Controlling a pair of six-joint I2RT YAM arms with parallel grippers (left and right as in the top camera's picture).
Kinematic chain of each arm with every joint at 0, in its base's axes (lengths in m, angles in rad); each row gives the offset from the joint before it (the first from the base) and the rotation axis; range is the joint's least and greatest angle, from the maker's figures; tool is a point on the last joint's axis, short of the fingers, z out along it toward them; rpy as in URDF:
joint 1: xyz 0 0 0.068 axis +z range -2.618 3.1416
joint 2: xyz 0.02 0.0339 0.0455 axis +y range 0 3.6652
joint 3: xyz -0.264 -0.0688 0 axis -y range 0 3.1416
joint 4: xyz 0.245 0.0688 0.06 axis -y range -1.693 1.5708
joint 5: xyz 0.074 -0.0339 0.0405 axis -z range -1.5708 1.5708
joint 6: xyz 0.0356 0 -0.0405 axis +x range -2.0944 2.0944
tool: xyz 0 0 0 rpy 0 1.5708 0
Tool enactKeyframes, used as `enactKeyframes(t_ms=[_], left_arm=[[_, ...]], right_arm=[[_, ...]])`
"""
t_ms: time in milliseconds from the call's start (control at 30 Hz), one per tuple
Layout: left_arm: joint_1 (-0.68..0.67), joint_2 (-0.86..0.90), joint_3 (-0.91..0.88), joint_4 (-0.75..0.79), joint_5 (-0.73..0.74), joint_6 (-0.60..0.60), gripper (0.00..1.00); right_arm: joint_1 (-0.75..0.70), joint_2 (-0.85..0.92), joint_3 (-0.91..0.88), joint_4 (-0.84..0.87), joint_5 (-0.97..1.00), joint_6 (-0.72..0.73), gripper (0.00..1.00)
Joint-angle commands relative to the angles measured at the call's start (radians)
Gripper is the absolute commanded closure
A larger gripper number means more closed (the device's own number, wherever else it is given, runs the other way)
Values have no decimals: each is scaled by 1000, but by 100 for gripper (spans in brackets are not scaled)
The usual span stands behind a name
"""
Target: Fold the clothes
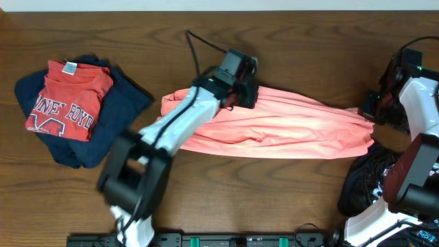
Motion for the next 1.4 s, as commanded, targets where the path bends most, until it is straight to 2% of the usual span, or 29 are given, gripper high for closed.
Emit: enactKeyframes(t_ms=[0,200,400,433,467,500,567,667,733,833,967,1167,1267,1367], left_arm=[[0,-45,-1,-93,-7,-11,94],[-36,-40,-18,-361,-8,-60,94],[-90,-37,-93,-349,-8,-74,92],[-97,-37,-102,-350,-8,-74,87],[-104,-37,-109,-354,-8,-74,75],[-110,-37,-116,-359,-8,-74,67],[-119,-37,-121,-382,-8,-74,65],[-122,-37,-121,-424,-8,-72,55],[-116,-38,-121,-429,-8,-65,55],[-92,-47,-111,-416,-8,-63,55],[-54,-77,-88,-383,-9,-43,55],[54,-141,-77,-429,-165,-44,36],[141,-154,-77,-476,-209,-44,30],[244,-153,-80,-494,-208,-48,28]], right_arm=[[-7,-16,10,-17,42,11,99],[-12,-16,10,-97,170,45,99],[-26,-16,8,-112,190,57,99],[-26,-16,8,-114,191,56,99],[-26,-16,8,-115,191,56,99],[-26,-16,8,-115,191,56,93],[-26,-16,8,-117,190,56,85],[-26,-16,8,-135,190,56,82],[-27,-16,8,-145,190,56,81],[-26,-16,8,-149,154,39,81],[-26,-16,5,-146,9,-60,81],[-26,-11,-20,-126,-36,-86,79],[-26,-11,-52,-104,-36,-86,76],[-26,-11,-93,-71,-53,-87,76]])
